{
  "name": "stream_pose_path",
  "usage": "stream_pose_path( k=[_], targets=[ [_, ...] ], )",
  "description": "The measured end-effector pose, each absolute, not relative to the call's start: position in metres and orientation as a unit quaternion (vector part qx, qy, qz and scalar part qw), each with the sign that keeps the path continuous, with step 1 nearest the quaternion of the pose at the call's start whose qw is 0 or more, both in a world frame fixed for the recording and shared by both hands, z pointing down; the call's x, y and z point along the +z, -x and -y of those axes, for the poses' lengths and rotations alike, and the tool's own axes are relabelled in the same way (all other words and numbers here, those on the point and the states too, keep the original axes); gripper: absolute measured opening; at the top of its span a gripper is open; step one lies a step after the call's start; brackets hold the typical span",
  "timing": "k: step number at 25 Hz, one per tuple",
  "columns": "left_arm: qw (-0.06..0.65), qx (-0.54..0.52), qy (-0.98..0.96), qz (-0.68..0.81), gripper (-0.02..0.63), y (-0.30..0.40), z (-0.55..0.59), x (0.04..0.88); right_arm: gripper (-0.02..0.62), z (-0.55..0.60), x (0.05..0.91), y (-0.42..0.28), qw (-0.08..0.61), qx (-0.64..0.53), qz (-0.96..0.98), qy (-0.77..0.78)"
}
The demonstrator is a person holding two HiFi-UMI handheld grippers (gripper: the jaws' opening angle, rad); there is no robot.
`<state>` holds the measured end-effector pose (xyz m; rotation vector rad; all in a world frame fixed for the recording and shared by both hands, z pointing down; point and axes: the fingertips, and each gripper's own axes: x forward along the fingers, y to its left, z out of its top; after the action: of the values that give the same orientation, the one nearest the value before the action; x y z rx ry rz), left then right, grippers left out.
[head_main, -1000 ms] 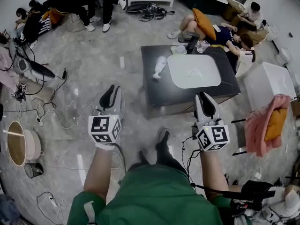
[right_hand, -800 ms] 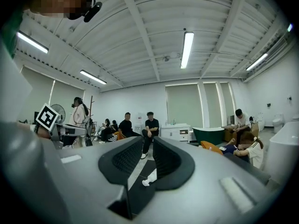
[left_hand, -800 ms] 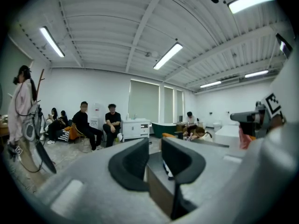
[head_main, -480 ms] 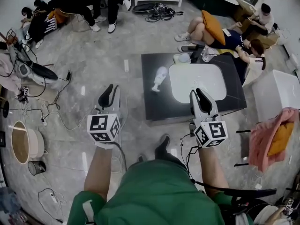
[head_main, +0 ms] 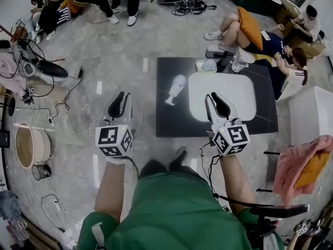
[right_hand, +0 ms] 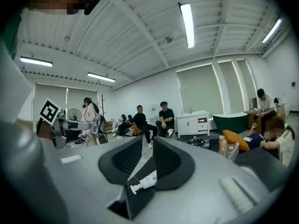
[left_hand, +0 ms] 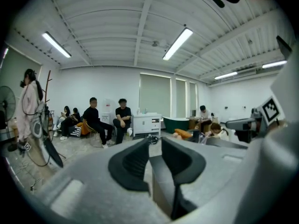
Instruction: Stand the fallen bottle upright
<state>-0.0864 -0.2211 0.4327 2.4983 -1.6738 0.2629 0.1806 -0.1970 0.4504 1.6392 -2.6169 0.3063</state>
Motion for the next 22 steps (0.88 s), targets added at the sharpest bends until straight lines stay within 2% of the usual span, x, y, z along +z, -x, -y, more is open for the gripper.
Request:
stream_pose_path(
  k=[7,15,22],
  targets=[
    [0.077,0.1,-0.809,0.575,0.083,0.113,0.241,0.45,0.072,0.234,0.494,-0.149,0.081,0.093,0.871,-0.476],
    [0.091,0.115,-0.813,0.564,0.083,0.134,0.267,0.471,0.072,0.252,0.591,-0.092,0.204,0.101,0.893,-0.388],
    [0.109,0.131,-0.817,0.551,0.083,0.142,0.283,0.493,0.082,0.255,0.667,-0.062,0.284,0.129,0.884,-0.347]
  ],
)
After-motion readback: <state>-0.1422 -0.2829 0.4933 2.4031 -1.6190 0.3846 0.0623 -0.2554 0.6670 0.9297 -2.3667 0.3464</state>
